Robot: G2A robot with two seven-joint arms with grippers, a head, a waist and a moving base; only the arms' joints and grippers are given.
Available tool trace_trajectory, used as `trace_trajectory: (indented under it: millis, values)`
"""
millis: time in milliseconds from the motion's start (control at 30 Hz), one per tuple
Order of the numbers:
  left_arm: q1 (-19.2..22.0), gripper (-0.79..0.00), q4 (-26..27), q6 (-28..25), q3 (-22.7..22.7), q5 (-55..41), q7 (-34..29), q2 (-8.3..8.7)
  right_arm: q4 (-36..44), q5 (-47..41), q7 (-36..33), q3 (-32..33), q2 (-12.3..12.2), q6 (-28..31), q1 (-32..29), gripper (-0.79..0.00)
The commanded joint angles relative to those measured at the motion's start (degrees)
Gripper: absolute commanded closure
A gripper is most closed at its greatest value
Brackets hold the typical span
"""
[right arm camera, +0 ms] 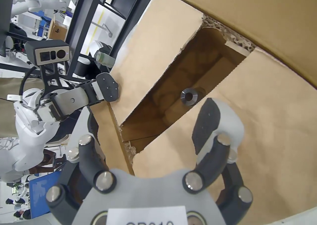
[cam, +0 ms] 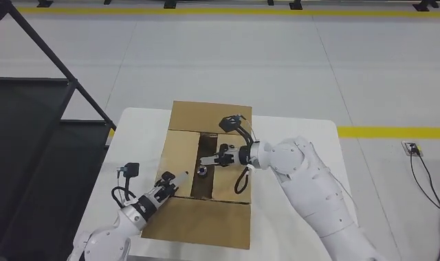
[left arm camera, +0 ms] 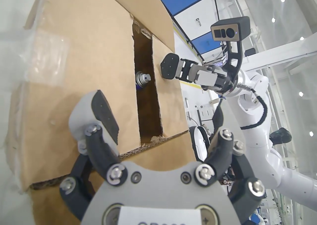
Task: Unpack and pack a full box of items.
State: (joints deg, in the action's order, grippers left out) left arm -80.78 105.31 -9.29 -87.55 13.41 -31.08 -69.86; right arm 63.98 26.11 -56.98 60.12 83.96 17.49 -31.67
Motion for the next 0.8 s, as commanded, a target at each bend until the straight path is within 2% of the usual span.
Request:
trace_trajectory:
  millis: [0,500,767]
  values:
    - [0.19,-0.785,-0.19,0.15,-0.23,-0.35,-0.15,0.08,-0.21,0.09,0.14,-0.28,-0.03,0.09,0.00,-0.785]
    - [1.28,-0.785,-1.54,1.57,1.10,-0.18,1.26,0.31,-3.20,-1.90,2.56,-0.84,-0.24,0.68,1.11,-0.785]
    - [0.11,-0.785,-0.04,-0.15,0.16,-2.27,2.48,0.50,-2.93,-3.05,4.20,-0.68,-0.45,1.52,1.06,-0.785]
